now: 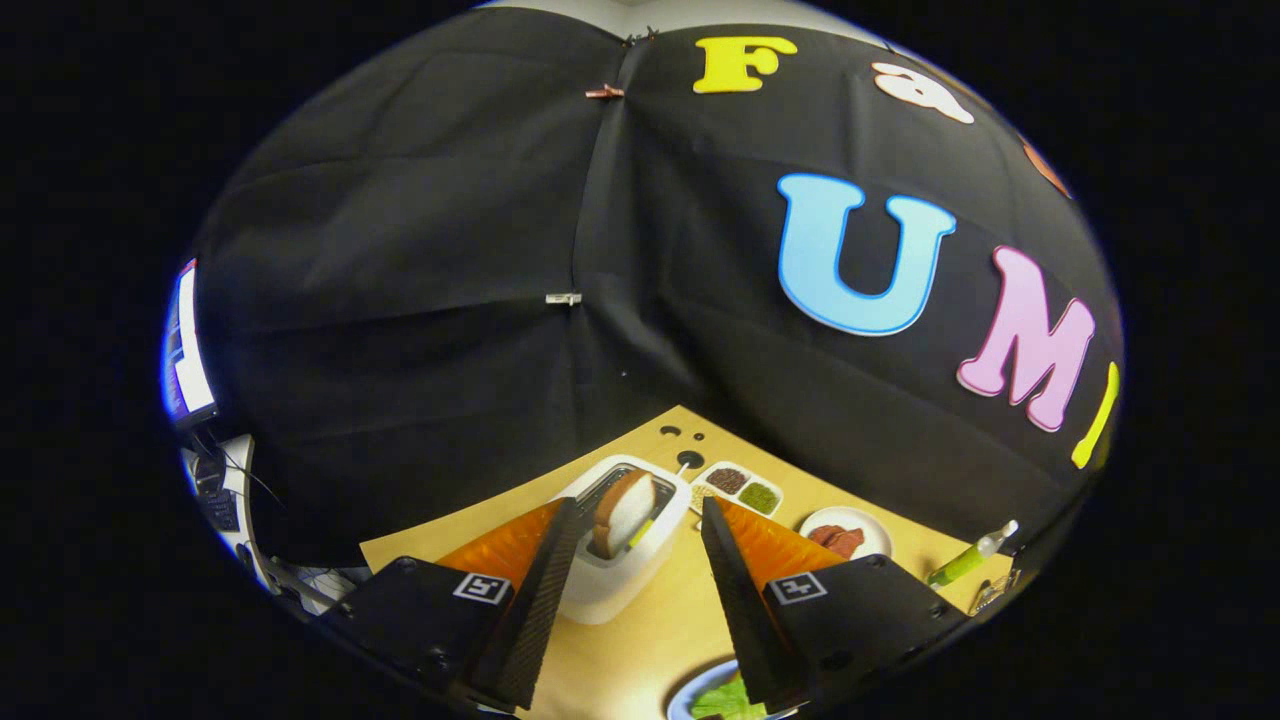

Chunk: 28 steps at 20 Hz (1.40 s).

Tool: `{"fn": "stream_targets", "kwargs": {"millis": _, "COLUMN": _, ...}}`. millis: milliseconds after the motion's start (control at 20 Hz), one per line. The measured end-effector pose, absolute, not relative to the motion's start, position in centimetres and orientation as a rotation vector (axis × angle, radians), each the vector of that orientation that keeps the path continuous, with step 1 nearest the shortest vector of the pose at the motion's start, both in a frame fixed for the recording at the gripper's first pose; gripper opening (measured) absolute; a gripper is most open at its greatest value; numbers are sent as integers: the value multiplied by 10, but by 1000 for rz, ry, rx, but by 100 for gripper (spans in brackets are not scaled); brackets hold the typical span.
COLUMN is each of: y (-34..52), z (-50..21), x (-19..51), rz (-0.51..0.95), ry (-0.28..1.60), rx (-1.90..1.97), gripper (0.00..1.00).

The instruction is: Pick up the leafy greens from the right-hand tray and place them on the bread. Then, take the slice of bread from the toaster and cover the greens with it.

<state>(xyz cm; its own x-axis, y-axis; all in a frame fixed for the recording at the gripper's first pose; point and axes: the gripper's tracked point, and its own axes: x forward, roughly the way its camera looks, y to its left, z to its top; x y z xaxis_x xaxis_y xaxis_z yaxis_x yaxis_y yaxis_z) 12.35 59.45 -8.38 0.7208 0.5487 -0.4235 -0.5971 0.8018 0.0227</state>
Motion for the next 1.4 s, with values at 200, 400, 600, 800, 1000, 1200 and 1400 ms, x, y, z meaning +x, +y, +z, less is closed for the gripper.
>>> {"fn": "stream_targets", "kwargs": {"millis": 200, "y": 629, "z": -126, "x": 152, "rz": 618, "ry": 495, "rx": -148, "gripper": 78}}
{"fn": "stream_targets", "kwargs": {"millis": 400, "y": 644, "z": -175, "x": 175, "rz": 571, "ry": 601, "rx": -175, "gripper": 78}}
{"fn": "stream_targets", "kwargs": {"millis": 600, "y": 639, "z": -208, "x": 200, "rz": 489, "ry": 681, "rx": -183, "gripper": 65}}
{"fn": "stream_targets", "kwargs": {"millis": 800, "y": 641, "z": -202, "x": 194, "rz": 518, "ry": 738, "rx": -45, "gripper": 15}}
{"fn": "stream_targets", "kwargs": {"millis": 1000, "y": 628, "z": -152, "x": 190, "rz": 526, "ry": 649, "rx": 37, "gripper": 15}}
{"fn": "stream_targets", "kwargs": {"millis": 1200, "y": 586, "z": -98, "x": 185, "rz": 507, "ry": 549, "rx": 116, "gripper": 14}}
{"fn": "stream_targets", "kwargs": {"millis": 1400, "y": 508, "z": -65, "x": 171, "rz": 450, "ry": 471, "rx": 154, "gripper": 14}}
